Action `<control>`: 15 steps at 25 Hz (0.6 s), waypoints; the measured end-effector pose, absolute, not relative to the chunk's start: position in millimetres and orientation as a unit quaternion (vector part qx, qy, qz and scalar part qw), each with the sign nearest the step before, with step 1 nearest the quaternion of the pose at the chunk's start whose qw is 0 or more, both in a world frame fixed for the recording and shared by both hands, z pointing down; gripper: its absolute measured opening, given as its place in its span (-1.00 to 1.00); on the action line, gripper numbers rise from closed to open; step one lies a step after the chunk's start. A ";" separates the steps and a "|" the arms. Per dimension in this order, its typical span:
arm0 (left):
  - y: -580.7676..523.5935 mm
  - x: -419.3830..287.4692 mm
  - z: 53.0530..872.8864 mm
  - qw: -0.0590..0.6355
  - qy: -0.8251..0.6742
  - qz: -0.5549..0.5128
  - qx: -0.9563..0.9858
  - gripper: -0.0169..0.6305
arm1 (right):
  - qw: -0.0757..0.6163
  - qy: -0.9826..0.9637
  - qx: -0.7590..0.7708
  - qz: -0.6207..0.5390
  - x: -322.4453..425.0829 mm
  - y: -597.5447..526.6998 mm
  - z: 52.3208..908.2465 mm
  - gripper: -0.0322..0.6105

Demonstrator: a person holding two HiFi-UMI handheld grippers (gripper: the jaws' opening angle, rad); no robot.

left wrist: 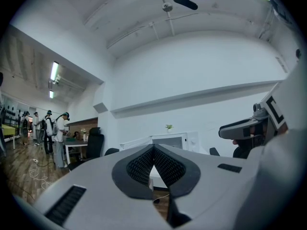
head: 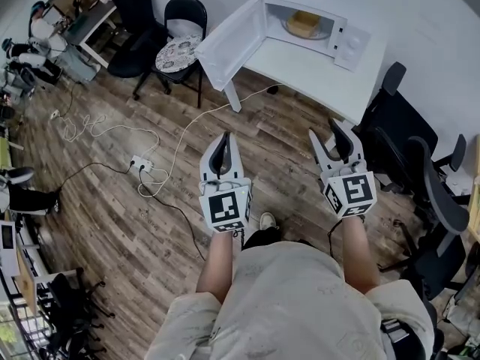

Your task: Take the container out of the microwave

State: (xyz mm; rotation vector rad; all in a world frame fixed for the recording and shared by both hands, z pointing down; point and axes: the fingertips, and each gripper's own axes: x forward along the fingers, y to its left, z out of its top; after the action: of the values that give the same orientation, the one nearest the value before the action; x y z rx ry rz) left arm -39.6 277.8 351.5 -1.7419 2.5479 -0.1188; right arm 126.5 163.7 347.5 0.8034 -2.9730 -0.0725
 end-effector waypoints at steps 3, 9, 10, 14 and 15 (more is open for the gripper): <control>273.5 -57.6 352.5 0.029 0.824 -0.040 -0.564 -0.92 | 0.030 -0.964 0.262 -0.027 111.4 161.7 346.6 -0.29; 261.6 -89.5 356.7 0.027 0.823 -0.034 -0.567 -0.92 | 0.035 -0.961 0.274 -0.030 89.7 150.1 349.5 -0.29; 259.3 -93.9 357.3 0.027 0.822 -0.033 -0.568 -0.92 | 0.036 -0.960 0.276 -0.030 86.1 148.1 350.2 -0.29; 249.5 -109.9 358.7 0.027 0.819 -0.029 -0.573 -0.92 | 0.038 -0.958 0.281 -0.032 70.8 141.6 350.8 -0.29; 247.1 -113.3 359.0 0.027 0.818 -0.028 -0.574 -0.92 | 0.037 -0.958 0.282 -0.033 67.1 140.2 351.1 -0.29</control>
State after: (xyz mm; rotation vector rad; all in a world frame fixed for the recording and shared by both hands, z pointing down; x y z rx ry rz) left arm -113.3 247.1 359.0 -1.7730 2.5253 -0.0853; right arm 67.1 140.2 351.1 0.8659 -2.9401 -0.0998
